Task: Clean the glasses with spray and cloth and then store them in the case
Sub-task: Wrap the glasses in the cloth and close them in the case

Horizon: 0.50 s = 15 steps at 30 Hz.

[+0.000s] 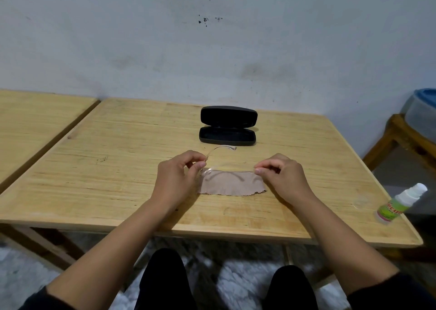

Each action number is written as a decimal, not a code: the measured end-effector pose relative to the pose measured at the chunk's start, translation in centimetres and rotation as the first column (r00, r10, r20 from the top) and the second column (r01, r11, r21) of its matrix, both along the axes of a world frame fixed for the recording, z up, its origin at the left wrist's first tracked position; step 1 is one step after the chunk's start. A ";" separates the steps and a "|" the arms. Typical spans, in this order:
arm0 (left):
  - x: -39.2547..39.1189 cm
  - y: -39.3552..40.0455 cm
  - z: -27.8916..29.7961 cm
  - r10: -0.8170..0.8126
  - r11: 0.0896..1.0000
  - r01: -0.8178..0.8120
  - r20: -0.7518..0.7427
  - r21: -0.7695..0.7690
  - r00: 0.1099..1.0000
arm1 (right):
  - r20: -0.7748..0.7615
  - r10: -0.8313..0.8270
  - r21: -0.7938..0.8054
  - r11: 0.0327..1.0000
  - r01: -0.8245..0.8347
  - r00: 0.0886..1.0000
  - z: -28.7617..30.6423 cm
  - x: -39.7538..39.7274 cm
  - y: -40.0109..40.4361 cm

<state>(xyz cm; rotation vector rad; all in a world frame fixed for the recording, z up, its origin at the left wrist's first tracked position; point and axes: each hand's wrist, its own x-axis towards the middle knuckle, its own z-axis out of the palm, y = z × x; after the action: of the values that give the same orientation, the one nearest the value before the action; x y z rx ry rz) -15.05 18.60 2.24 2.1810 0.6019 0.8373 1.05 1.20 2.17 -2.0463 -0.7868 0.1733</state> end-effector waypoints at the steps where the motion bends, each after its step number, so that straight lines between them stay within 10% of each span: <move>1: 0.0 0.0 0.0 -0.012 1.000 0.012 0.007 -0.012 1.000 | 0.005 0.010 -0.009 1.000 -0.010 1.000 0.0 0.0 0.1; 15: 1.7 -0.3 0.2 -0.162 0.965 0.193 -0.174 0.178 0.971 | -0.175 0.027 0.011 1.000 -0.025 0.984 -0.4 0.8 -0.4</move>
<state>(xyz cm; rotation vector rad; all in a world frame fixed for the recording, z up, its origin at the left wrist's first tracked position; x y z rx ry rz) -13.34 18.29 2.41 2.4543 0.4049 0.6538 1.89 0.83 1.72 -1.9823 -0.7032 0.3594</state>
